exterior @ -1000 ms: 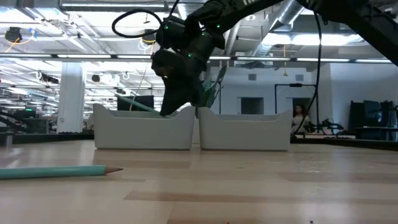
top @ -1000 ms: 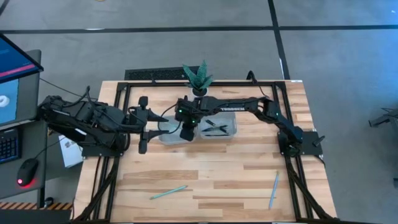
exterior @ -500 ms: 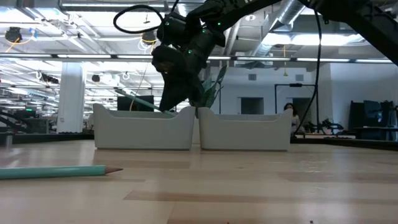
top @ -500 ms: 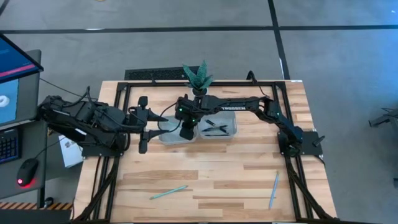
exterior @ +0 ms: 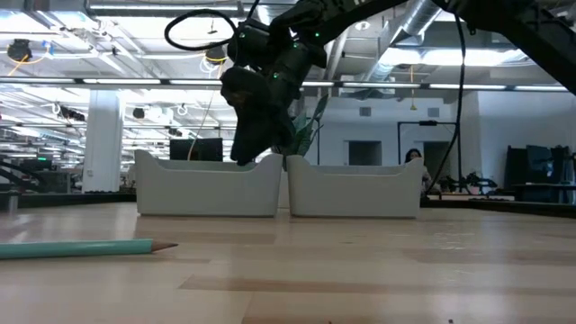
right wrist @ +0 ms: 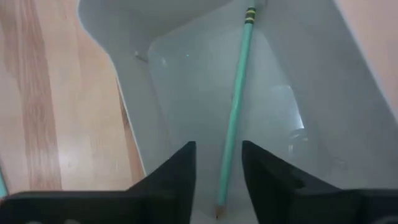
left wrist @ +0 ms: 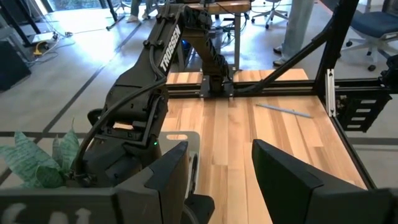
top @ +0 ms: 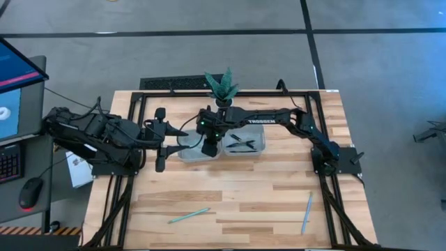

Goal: Sort pens & pencils
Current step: Put the blue pencil into the left gray bin

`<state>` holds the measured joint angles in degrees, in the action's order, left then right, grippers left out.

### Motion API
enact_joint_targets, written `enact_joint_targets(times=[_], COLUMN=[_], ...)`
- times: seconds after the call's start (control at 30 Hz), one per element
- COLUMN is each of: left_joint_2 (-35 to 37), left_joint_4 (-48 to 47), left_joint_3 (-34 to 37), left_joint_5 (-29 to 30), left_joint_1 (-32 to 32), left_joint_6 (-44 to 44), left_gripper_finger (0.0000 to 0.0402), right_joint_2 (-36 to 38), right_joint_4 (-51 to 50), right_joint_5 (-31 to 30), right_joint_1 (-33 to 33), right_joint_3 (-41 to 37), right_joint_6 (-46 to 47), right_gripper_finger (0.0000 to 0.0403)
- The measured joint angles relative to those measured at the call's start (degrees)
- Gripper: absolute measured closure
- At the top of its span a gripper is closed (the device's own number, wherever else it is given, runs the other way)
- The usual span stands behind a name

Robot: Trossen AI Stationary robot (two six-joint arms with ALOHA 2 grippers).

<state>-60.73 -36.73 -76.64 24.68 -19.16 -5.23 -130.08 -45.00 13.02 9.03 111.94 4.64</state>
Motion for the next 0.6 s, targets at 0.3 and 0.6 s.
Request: enact_joint_targets(times=[0.3, 0.6], left_joint_2=[0.00, -0.02], left_joint_4=[-0.44, -0.34], left_joint_3=[0.00, 0.00], left_joint_5=[-0.01, -0.03], left_joint_1=[0.01, 0.00], left_joint_6=[-0.04, 0.04], left_gripper_finger=[0.0232, 0.0232], right_joint_2=[1.84, 16.02], right_joint_4=[-5.96, -14.00], right_joint_5=[-2.09, -8.64], right_joint_1=[0.03, 0.00], right_joint_3=[3.18, 4.56], right_joint_6=[1.47, 7.45], right_gripper_finger=[0.0184, 0.0172])
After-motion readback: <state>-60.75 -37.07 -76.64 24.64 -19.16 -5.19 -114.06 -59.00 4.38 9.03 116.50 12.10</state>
